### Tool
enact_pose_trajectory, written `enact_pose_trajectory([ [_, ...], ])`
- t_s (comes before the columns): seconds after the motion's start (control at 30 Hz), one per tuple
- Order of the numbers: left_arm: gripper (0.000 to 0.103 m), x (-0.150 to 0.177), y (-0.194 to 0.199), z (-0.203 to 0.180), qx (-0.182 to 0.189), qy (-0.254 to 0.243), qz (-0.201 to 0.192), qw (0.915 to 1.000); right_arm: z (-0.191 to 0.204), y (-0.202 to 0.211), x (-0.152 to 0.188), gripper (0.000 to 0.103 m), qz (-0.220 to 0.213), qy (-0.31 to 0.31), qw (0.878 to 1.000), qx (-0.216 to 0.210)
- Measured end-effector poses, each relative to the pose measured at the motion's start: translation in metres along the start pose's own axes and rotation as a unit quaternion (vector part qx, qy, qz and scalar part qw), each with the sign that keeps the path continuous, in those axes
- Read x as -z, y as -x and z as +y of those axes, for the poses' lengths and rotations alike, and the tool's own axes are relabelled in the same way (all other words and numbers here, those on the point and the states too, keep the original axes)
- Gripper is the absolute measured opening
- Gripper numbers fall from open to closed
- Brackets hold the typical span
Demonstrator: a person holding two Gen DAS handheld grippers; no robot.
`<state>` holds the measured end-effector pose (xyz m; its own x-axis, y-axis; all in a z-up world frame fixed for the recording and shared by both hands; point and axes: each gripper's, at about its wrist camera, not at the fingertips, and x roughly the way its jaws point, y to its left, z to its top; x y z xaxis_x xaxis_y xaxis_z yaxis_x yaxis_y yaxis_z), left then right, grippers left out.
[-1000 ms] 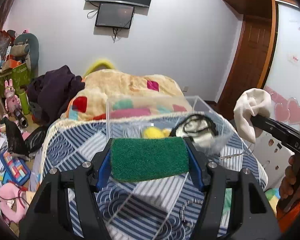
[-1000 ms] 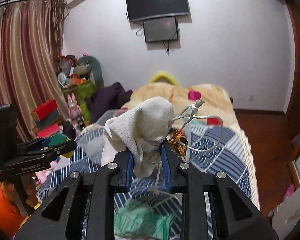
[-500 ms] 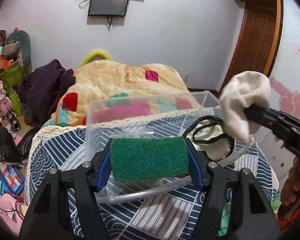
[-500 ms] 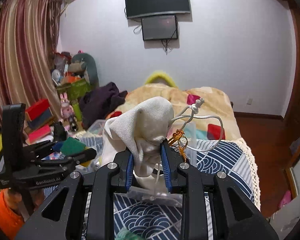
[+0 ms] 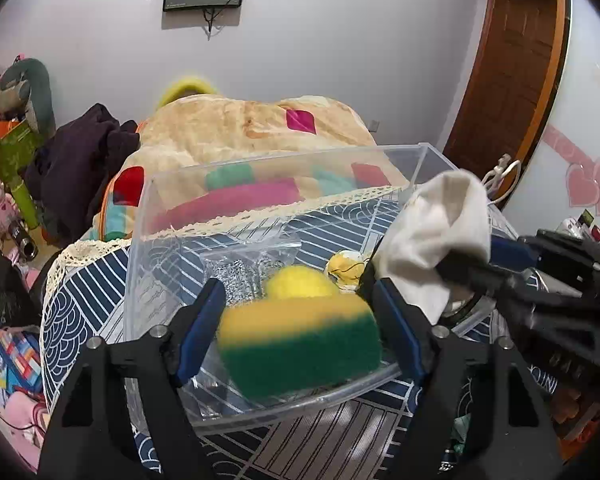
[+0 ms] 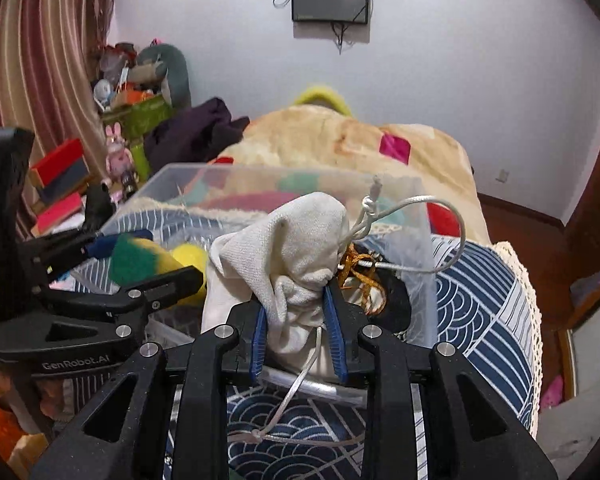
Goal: Organize soft objects
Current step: 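Place sponge into box with left tool while right tool drops white bag in, then grasp beaded bracelet with left tool while right tool grasps green knit glove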
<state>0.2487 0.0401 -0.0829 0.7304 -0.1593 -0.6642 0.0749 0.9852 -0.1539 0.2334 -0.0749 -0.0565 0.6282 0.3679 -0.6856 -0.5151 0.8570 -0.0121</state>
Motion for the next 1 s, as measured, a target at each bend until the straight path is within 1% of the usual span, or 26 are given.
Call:
enact_pose_trajectory([
  [0.03,0.081,0.000,0.000,0.001,0.005,0.004,0.004,1.0000,-0.001,0.000,0.000,0.033,0.002,0.003,1.000,0.003],
  [0.07,0.082,0.000,0.001,0.001,0.008,0.007,0.006,0.9999,-0.001,0.002,0.000,0.039,0.001,0.005,1.000,0.009],
  [0.1,0.083,0.001,0.002,0.002,0.011,0.011,0.006,0.9999,-0.001,0.004,0.000,0.042,0.000,0.006,1.000,0.012],
  [0.17,0.084,0.003,0.006,0.004,0.014,0.017,0.006,0.9997,-0.003,0.010,0.000,0.057,-0.006,0.006,1.000,0.007],
  [0.23,0.084,0.005,0.010,0.004,0.016,0.017,0.005,0.9997,-0.004,0.017,0.000,0.059,-0.014,0.010,1.000,0.008],
  [0.3,0.084,0.005,0.015,0.002,0.015,0.014,0.003,0.9998,-0.004,0.025,0.000,0.059,-0.021,0.012,1.000,0.009],
  [0.43,0.084,0.007,0.033,-0.003,0.013,0.006,-0.013,0.9998,-0.005,0.041,0.000,0.060,-0.040,0.009,0.999,0.006],
  [0.47,0.084,0.007,0.038,-0.004,0.015,0.004,-0.017,0.9997,-0.006,0.047,0.001,0.062,-0.046,0.006,0.999,0.005],
  [0.57,0.086,0.008,0.053,-0.006,0.020,0.004,-0.027,0.9994,-0.008,0.061,0.003,0.067,-0.064,-0.001,0.998,0.004],
  [0.67,0.088,0.011,0.069,-0.008,0.020,0.001,-0.039,0.9990,-0.010,0.074,0.006,0.068,-0.076,-0.004,0.997,0.003],
  [0.73,0.091,0.014,0.079,-0.009,0.019,-0.003,-0.047,0.9987,-0.011,0.082,0.012,0.069,-0.081,-0.006,0.997,0.004],
  [0.83,0.094,0.023,0.094,-0.012,0.021,-0.009,-0.053,0.9983,-0.013,0.090,0.025,0.080,-0.085,-0.008,0.996,0.007],
  [0.9,0.094,0.032,0.099,-0.014,0.021,-0.015,-0.050,0.9984,-0.014,0.092,0.034,0.080,-0.080,-0.007,0.997,0.009],
  [1.0,0.094,0.047,0.099,-0.016,0.022,-0.016,-0.035,0.9990,-0.011,0.087,0.052,0.080,-0.056,-0.007,0.998,0.005],
])
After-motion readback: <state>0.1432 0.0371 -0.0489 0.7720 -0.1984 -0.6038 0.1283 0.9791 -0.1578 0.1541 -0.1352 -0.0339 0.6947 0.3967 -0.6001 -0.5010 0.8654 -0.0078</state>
